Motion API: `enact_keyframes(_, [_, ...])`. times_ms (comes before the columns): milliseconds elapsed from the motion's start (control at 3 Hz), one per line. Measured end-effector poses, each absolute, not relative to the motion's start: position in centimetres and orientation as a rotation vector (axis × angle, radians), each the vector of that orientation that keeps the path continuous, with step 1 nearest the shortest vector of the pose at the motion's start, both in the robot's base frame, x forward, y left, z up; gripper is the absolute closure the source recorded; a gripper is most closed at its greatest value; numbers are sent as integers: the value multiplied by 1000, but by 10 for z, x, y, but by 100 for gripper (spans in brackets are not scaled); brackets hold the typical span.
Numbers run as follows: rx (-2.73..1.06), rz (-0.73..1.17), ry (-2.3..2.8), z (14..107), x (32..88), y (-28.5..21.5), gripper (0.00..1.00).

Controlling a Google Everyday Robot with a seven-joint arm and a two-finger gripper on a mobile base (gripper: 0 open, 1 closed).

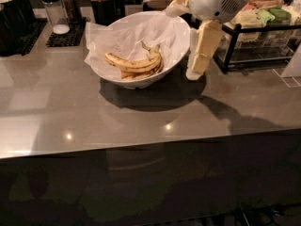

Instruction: Pick banana from white bowl

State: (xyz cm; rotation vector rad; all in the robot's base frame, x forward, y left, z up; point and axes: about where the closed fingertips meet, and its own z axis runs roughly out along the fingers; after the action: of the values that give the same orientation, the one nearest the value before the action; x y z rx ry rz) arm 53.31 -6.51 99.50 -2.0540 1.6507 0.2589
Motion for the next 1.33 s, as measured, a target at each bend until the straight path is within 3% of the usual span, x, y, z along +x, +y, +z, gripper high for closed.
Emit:
enact_keyframes(667, [-2015,285,1618,990,554,-62,0])
enact_keyframes(1333, [-2089,428,1495,965,628,-19,0])
